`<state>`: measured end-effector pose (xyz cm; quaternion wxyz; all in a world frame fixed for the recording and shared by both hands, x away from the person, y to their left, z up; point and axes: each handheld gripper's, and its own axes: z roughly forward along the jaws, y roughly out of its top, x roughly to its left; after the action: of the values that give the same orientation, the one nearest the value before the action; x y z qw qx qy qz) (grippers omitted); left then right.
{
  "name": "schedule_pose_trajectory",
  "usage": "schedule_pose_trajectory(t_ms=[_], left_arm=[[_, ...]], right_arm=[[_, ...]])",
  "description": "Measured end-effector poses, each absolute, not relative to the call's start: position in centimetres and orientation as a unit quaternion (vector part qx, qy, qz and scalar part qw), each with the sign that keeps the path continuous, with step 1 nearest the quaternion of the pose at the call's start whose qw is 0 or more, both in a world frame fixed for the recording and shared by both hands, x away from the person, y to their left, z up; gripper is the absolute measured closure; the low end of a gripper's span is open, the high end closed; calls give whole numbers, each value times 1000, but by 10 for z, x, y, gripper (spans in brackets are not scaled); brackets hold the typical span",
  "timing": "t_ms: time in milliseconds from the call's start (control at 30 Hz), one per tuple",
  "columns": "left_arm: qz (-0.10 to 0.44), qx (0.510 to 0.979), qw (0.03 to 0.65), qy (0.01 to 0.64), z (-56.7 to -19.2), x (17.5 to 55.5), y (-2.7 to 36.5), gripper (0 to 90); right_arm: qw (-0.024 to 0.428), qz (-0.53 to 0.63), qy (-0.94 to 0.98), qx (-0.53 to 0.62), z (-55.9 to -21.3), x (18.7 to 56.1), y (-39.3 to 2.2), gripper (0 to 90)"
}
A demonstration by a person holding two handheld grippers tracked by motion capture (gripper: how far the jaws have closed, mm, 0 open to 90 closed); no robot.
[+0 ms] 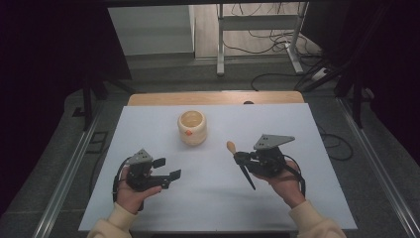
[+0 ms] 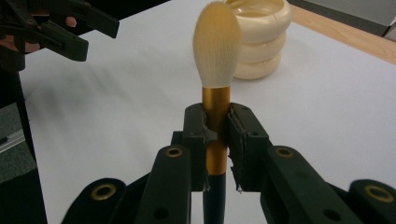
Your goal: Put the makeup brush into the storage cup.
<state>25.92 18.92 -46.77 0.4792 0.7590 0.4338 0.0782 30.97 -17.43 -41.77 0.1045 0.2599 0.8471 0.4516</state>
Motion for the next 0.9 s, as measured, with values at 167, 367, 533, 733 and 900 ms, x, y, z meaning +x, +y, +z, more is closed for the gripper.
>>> schedule_pose_trajectory(t_ms=[167, 367, 533, 733, 900], left_arm=[[64, 756, 493, 426, -463, 264, 176, 204], [52, 761, 494, 417, -461, 268, 159, 203], [43, 759, 500, 414, -460, 271, 150, 203], [39, 760, 502, 412, -460, 273, 143, 204], [34, 761, 502, 409, -461, 275, 138, 204]], right_arm=[[106, 456, 845, 258, -416, 310, -170, 782], [107, 461, 842, 257, -414, 312, -168, 782], [109, 466, 840, 257, -412, 312, -167, 782], [111, 471, 836, 259, -410, 312, -166, 782], [109, 474, 835, 258, -410, 312, -162, 782]])
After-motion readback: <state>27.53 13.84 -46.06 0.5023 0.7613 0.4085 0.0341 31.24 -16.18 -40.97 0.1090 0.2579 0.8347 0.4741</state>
